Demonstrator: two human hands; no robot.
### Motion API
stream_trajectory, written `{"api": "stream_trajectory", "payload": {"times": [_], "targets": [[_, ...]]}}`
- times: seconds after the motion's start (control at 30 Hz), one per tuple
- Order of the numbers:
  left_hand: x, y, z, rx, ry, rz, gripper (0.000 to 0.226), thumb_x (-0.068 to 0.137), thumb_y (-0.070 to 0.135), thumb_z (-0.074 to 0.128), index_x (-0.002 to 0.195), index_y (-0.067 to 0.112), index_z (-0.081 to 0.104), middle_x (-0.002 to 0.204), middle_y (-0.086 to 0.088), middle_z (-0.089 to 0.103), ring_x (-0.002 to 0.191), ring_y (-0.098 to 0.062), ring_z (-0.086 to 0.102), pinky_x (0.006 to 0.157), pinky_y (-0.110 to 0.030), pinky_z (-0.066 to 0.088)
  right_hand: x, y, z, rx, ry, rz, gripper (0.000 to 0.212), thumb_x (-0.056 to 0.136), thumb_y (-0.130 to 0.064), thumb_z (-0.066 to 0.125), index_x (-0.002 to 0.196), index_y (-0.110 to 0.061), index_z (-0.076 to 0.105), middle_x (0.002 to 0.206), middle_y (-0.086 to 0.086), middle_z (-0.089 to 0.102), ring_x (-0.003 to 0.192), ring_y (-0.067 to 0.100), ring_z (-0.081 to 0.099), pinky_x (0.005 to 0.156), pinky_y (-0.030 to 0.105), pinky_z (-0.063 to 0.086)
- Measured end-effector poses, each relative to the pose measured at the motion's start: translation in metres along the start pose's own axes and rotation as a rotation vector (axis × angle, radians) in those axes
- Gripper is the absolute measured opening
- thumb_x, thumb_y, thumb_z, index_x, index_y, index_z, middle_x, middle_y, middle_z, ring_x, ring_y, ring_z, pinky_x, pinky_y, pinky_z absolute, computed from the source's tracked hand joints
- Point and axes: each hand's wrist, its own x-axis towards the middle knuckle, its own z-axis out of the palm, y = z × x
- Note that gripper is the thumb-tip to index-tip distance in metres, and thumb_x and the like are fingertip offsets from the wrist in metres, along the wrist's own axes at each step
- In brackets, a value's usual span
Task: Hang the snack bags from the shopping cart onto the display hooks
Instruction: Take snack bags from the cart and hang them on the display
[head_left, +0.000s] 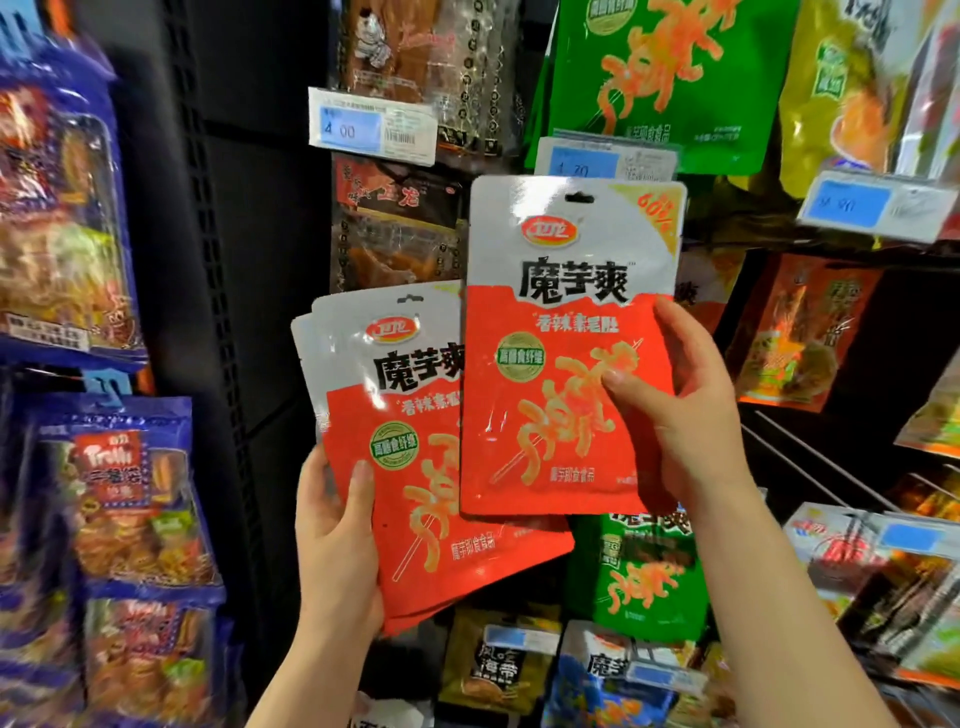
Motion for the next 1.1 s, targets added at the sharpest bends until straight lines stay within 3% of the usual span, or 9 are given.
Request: {"api": "stream_trajectory", "payload": {"times": [0.1, 0.27, 0.47, 0.7, 0.83, 1.0, 1.1], "targets": [[0.001, 0.0, -0.005, -0.008, 0.019, 0.011, 0.03, 0.097, 0.02, 0.049, 0.127, 0.028, 0.053, 0.114, -0.004, 0.068, 0.093, -0.02, 0.07, 0.069, -0.035, 0.06, -0.014, 0.011, -0.001, -0.017, -0.054, 0.031, 0.069, 0.064, -0.008, 0.082, 0.118, -0.043, 0.059, 0.13, -0.006, 0.06, 0.119, 0.012, 0.058, 0.098, 0.035, 0.047], [0.0, 0.003, -0.01, 0.01, 0.019, 0.017, 0.031, 0.097, 0.021, 0.049, 0.126, 0.031, 0.053, 0.095, 0.005, 0.073, 0.083, -0.016, 0.072, 0.061, -0.031, 0.059, -0.018, 0.018, -0.006, 0.002, 0.074, 0.049, 0.064, 0.066, -0.016, 0.08, 0.119, -0.046, 0.058, 0.133, -0.004, 0.058, 0.122, 0.013, 0.056, 0.101, 0.039, 0.046], [-0.002, 0.003, -0.01, 0.03, 0.024, 0.009, 0.032, 0.097, 0.022, 0.049, 0.128, 0.031, 0.052, 0.092, 0.005, 0.073, 0.079, -0.015, 0.072, 0.057, -0.029, 0.057, 0.01, 0.004, -0.005, -0.012, 0.052, 0.088, 0.071, 0.063, -0.013, 0.08, 0.127, -0.033, 0.056, 0.13, -0.001, 0.06, 0.117, 0.015, 0.06, 0.1, 0.041, 0.049], [0.0, 0.001, -0.012, 0.03, 0.031, 0.012, 0.032, 0.098, 0.022, 0.05, 0.129, 0.029, 0.051, 0.098, 0.002, 0.071, 0.08, -0.015, 0.072, 0.057, -0.029, 0.057, 0.023, -0.017, -0.008, 0.006, 0.055, 0.26, 0.062, 0.071, 0.006, 0.075, 0.127, -0.017, 0.06, 0.114, 0.005, 0.07, 0.104, 0.024, 0.068, 0.093, 0.046, 0.054], [0.002, -0.001, -0.014, 0.041, 0.034, 0.014, 0.027, 0.097, 0.023, 0.05, 0.121, 0.035, 0.054, 0.099, 0.003, 0.071, 0.082, -0.016, 0.072, 0.059, -0.031, 0.059, 0.034, -0.018, -0.01, -0.031, 0.076, 0.279, 0.06, 0.07, 0.004, 0.077, 0.122, -0.021, 0.061, 0.111, 0.002, 0.07, 0.096, 0.019, 0.069, 0.082, 0.037, 0.057], [0.004, 0.001, -0.027, 0.099, 0.108, 0.075, 0.034, 0.097, 0.023, 0.051, 0.129, 0.032, 0.051, 0.109, -0.006, 0.068, 0.094, -0.028, 0.069, 0.067, -0.039, 0.06, 0.064, 0.013, 0.0, -0.158, 0.078, 0.273, 0.066, 0.069, 0.0, 0.079, 0.128, -0.021, 0.059, 0.113, 0.004, 0.067, 0.093, 0.017, 0.066, 0.076, 0.029, 0.052], [0.004, 0.007, -0.039, 0.118, 0.162, 0.131, 0.03, 0.097, 0.021, 0.051, 0.123, 0.035, 0.054, 0.108, -0.004, 0.069, 0.095, -0.026, 0.068, 0.069, -0.037, 0.061, 0.087, 0.038, 0.011, -0.305, 0.097, 0.292, 0.067, 0.07, -0.006, 0.08, 0.131, -0.021, 0.056, 0.116, 0.003, 0.065, 0.097, 0.018, 0.063, 0.082, 0.029, 0.05]]}}
